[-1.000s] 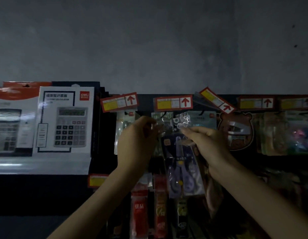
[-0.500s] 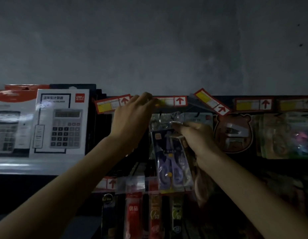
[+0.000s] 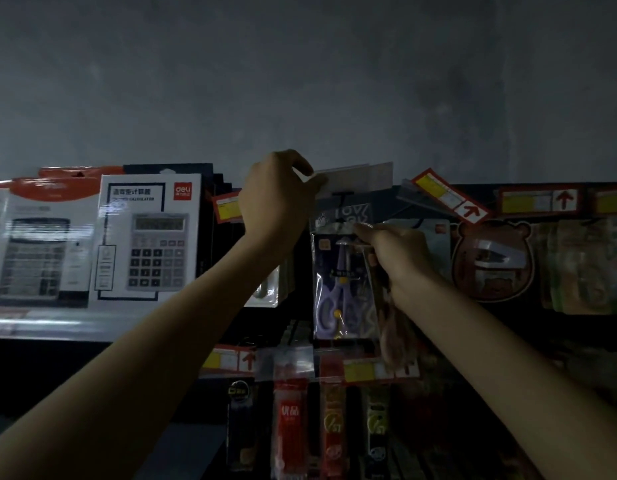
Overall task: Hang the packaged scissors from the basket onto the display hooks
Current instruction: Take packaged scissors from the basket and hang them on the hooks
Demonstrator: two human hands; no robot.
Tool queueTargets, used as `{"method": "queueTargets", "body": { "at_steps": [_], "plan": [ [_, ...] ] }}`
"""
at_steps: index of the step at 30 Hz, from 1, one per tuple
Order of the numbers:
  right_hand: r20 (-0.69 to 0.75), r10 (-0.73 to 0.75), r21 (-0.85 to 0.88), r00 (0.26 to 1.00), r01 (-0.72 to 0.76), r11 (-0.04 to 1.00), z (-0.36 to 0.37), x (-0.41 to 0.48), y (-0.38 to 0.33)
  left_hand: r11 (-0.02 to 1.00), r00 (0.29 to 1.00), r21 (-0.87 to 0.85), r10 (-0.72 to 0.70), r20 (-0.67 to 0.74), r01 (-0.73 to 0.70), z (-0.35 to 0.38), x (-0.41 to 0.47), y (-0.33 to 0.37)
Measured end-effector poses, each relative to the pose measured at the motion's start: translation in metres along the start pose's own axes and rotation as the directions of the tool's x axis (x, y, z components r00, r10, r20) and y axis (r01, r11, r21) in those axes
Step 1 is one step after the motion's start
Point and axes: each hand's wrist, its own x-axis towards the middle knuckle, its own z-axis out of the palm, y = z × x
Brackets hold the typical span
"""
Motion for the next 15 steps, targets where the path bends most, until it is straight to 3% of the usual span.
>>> {"method": "queueTargets", "body": {
  "at_steps": [15],
  "plan": [
    [-0.072,0.069,0.035,0.995,-0.067,0.997,0.003,0.014,-0.003,0.993,0.992,-0.072,-0.090,0.084,0.097,0.004,-0.006,-0.001]
  ]
}}
